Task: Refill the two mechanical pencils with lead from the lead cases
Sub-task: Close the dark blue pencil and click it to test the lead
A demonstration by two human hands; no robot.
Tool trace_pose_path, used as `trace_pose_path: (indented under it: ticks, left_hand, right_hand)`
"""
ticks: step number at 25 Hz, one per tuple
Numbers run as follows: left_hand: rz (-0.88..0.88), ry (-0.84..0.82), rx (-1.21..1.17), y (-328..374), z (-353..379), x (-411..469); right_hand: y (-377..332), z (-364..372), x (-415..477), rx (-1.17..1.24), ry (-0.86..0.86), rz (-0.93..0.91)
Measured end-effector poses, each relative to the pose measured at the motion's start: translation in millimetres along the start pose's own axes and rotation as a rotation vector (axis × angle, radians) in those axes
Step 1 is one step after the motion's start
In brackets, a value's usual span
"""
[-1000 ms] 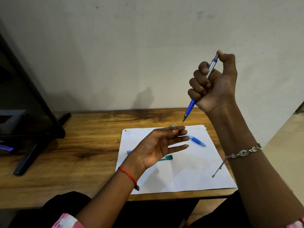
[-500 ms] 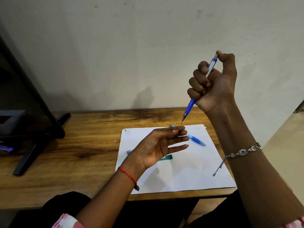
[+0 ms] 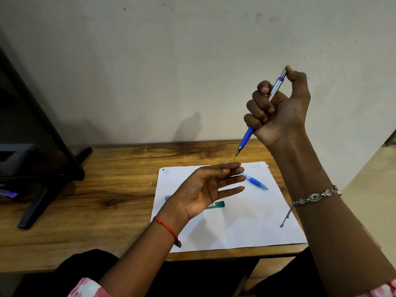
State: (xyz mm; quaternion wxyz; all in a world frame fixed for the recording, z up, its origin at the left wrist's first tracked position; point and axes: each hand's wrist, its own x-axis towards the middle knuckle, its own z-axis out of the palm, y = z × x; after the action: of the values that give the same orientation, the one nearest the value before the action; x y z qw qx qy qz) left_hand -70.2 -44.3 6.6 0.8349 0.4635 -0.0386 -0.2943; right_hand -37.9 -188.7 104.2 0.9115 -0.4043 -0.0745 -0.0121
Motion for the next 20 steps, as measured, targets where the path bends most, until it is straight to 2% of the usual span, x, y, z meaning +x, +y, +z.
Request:
trace_pose_path:
  ticks: [4, 9, 11, 14, 20]
  left_hand:
    - [0.041, -0.04, -0.058, 4, -3, 0]
    - [0.127, -0.105, -0.151, 8, -6, 1]
    - [0.153, -0.111, -0.19, 8, -8, 2]
    - [0.186, -0.091, -0.221, 9, -10, 2]
    - [0.22, 0.047, -0.227, 15, -21, 4]
  right_hand:
    - [5, -9, 6, 0.087, 0.037, -0.043]
    - [29, -29, 14, 0.382, 0.109, -0.069]
    - [37, -35, 16, 0.422, 0.14, -0.076]
    - [47, -42, 15, 0.405, 0.174, -0.077]
    - [60, -59, 6, 0.178, 0.199, -0.017]
